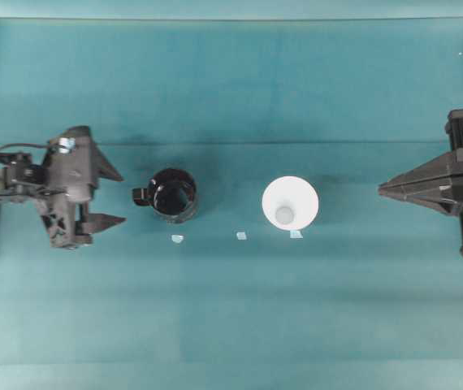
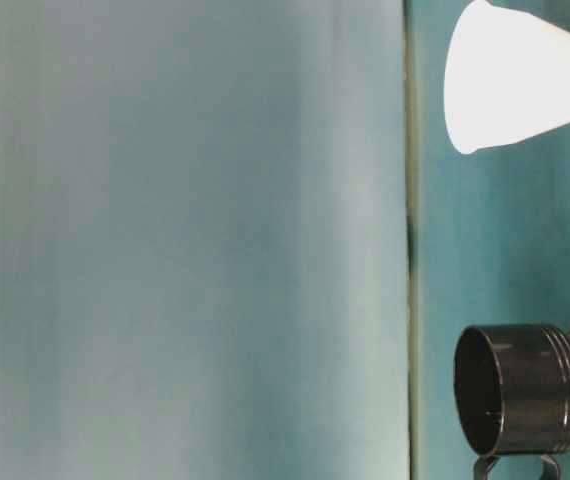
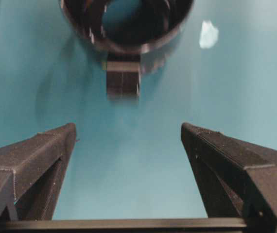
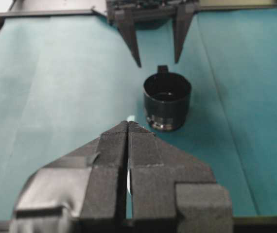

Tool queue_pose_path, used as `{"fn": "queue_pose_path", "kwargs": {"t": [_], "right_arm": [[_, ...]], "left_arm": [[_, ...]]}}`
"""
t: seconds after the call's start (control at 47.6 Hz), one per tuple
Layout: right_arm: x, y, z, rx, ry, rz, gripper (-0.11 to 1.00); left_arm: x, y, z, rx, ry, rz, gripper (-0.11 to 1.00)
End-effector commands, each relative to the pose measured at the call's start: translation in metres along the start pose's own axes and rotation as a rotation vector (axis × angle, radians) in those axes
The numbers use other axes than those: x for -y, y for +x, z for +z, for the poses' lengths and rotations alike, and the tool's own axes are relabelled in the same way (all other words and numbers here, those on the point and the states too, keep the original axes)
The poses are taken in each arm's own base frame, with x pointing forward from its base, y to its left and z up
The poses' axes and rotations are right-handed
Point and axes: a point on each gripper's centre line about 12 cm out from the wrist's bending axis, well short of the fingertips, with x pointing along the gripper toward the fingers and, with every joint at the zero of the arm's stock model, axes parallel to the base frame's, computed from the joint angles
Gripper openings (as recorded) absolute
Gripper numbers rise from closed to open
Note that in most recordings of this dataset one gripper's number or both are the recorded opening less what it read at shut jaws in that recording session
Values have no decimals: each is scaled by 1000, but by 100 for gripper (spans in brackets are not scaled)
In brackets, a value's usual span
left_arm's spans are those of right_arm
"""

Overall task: Put the paper cup into the moved cup holder.
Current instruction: 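Move the open left gripper over the black cup holder's handle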

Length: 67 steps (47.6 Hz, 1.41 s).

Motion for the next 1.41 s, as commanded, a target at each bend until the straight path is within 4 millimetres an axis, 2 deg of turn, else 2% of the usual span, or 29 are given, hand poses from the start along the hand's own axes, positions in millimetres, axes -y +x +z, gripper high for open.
{"fn": "queue_pose_path", "kwargs": {"t": [0.0, 0.294, 1.388], "right_arm": [[-1, 1, 10, 23, 15, 3, 2], [-1, 1, 10, 23, 15, 4, 2], [-1, 1, 7, 0, 18, 2, 1]], "left_arm": [[-2, 6, 11, 32, 2, 5, 94], [-9, 12, 22, 63, -10, 22, 94], [-13, 20, 20, 55, -23, 30, 91]]}}
